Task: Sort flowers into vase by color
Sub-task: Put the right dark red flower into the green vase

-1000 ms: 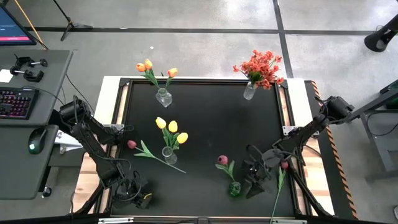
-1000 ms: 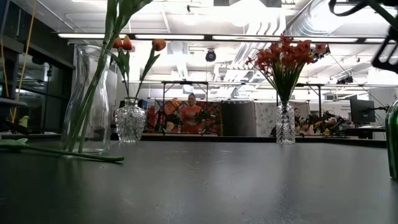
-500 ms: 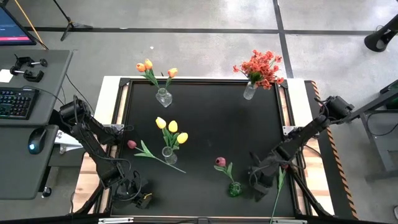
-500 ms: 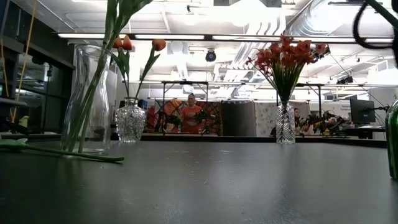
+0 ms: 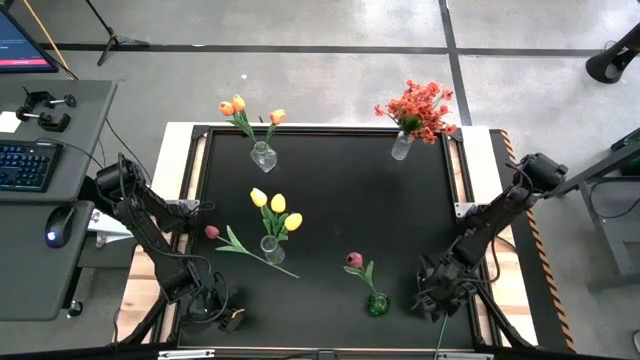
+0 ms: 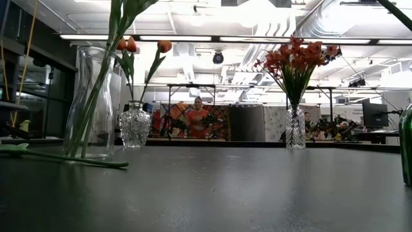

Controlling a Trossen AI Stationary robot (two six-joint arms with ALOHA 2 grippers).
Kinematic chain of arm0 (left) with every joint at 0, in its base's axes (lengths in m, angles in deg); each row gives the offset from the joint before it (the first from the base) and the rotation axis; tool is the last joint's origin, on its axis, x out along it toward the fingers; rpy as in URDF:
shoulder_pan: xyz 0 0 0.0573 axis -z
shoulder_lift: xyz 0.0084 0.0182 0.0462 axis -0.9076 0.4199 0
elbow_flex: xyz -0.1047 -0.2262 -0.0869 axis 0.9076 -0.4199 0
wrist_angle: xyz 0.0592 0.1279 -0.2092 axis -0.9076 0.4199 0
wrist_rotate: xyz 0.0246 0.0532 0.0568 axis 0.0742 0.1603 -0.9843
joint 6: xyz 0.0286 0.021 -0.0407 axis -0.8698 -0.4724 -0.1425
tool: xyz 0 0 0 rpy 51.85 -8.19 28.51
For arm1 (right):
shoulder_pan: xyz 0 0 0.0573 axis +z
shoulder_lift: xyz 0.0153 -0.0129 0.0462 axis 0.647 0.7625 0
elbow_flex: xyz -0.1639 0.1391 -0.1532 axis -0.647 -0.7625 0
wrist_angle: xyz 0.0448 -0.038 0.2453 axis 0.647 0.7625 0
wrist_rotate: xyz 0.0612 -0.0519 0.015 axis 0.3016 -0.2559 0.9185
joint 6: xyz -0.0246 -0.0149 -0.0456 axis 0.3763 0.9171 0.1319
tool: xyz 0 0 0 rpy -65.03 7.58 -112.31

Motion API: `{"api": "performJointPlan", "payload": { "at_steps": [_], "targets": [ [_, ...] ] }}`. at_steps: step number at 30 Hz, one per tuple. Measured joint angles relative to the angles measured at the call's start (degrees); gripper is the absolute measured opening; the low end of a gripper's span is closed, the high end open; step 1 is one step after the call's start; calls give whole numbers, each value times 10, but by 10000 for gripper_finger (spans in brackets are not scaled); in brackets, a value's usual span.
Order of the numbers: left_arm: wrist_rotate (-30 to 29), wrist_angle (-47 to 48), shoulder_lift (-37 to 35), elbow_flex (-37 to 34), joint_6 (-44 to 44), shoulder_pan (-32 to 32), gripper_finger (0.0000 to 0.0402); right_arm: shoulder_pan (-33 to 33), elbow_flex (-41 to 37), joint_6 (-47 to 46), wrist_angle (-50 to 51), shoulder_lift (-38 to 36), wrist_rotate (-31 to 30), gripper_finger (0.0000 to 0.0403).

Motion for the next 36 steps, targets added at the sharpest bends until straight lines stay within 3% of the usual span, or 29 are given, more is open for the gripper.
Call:
{"api": "performJointPlan", "payload": {
  "at_steps": [12, 21, 26, 29, 31, 36],
  "targets": [
    [-1, 3, 0, 0, -43, 0, 209, 18, 4, -116, 81, 0, -52, 243],
    [-1, 4, 0, 0, -44, 0, 209, 18, 3, -117, 93, 0, -45, 243],
    [-1, 4, 0, 0, -58, 0, 209, 0, 14, -70, 58, 1, -12, 243],
    [-1, 7, 0, 0, -66, 0, 209, -14, 70, 1, 132, 1, 28, 243],
    [-1, 12, 0, 0, -69, 0, 209, -25, 116, 61, 232, 0, 49, 243],
    [-1, 19, 0, 0, -69, 0, 209, -30, 198, 152, 458, 0, 39, 243]
  ]
}}
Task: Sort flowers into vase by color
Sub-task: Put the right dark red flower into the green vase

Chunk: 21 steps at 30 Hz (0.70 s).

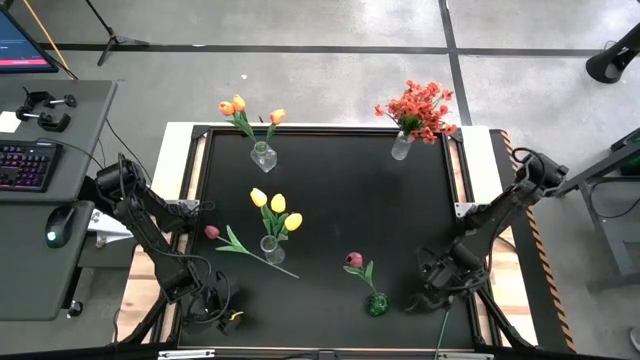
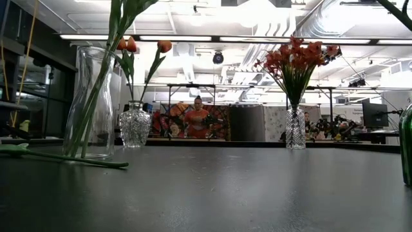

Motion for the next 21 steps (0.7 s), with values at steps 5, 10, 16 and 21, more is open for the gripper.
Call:
{"api": "performJointPlan", "payload": {
  "at_steps": [5, 10, 16, 21],
  "targets": [
    [-3, 0, 0, 0, 0, 0, 209, 14, -21, -44, -12, 0, -1, 243],
    [-7, 0, 0, 0, 1, 0, 209, 15, -55, -104, -104, 1, -46, 243],
    [-10, 0, 0, 0, 2, 0, 209, 15, -69, -103, -109, 28, -41, 243],
    [-10, -2, 0, 0, 2, 0, 209, 15, -69, -77, -120, 76, -35, 243]
  ]
}}
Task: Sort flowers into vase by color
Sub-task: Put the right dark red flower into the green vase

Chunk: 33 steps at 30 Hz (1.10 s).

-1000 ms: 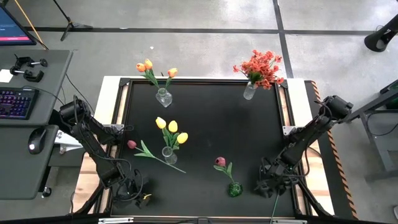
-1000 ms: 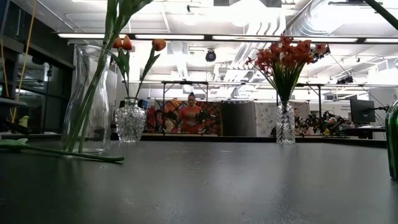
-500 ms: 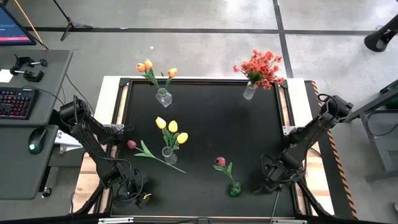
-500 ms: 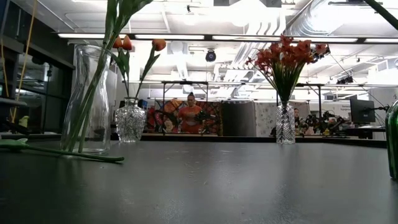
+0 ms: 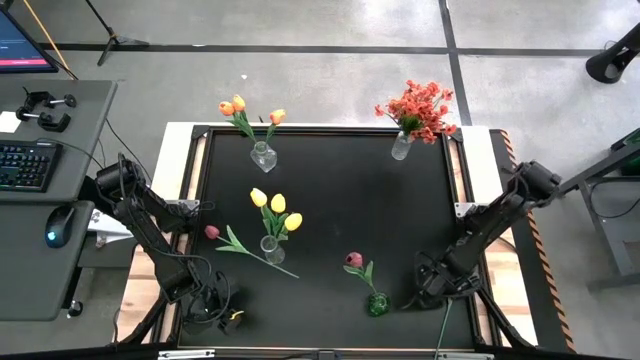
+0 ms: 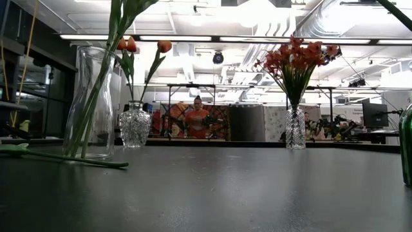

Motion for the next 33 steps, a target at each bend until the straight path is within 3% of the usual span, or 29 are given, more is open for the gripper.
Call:
{"api": "performJointPlan", "payload": {
  "at_steps": [11, 14, 20, 23, 28, 33],
  "targets": [
    [0, 0, 0, 0, 0, 0, 209, -1, 2, 12, -25, 54, 24, 228],
    [0, 0, 0, 0, 0, 0, 209, -1, 3, 19, -27, 68, 24, 181],
    [0, 0, 0, 0, 0, 0, 209, -6, 5, 18, -33, 79, 15, 26],
    [0, 1, 0, 0, -1, 0, 209, -11, 4, 27, -23, 69, 8, 18],
    [0, 9, 0, 0, -1, 0, 209, -20, 1, 28, 28, 15, -69, 10],
    [0, 12, 0, 0, 0, 0, 209, -45, -1, 13, 71, -49, -200, 5]
  ]
}}
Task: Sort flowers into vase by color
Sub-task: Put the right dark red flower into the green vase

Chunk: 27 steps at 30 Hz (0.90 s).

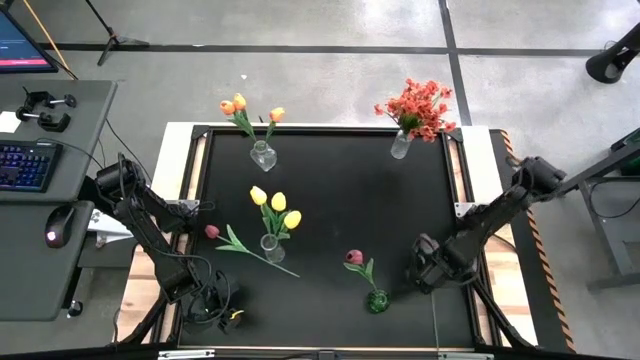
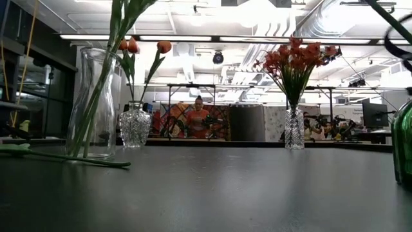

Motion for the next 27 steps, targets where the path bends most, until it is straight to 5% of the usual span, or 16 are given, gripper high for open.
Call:
{"api": "performJointPlan", "payload": {
  "at_steps": [6, 10, 14, 16, 20, 27],
  "targets": [
    [0, -1, 0, 0, 13, 0, 209, -21, 31, 29, 27, -90, -121, 1],
    [0, -1, 0, 0, 13, 0, 209, -19, 92, 78, 95, -151, -302, 0],
    [-6, 3, 0, 0, 14, 0, 209, -4, 141, 266, 46, -201, -529, 0],
    [-13, 0, 0, 0, 15, 0, 209, 4, 159, 380, -5, -217, -589, 0],
    [-13, -5, 0, 0, 29, 0, 209, 14, 199, 537, -61, -238, -599, 0],
    [-13, -9, 0, 0, 38, 0, 209, 42, 248, 650, -66, -243, -527, 0]
  ]
}}
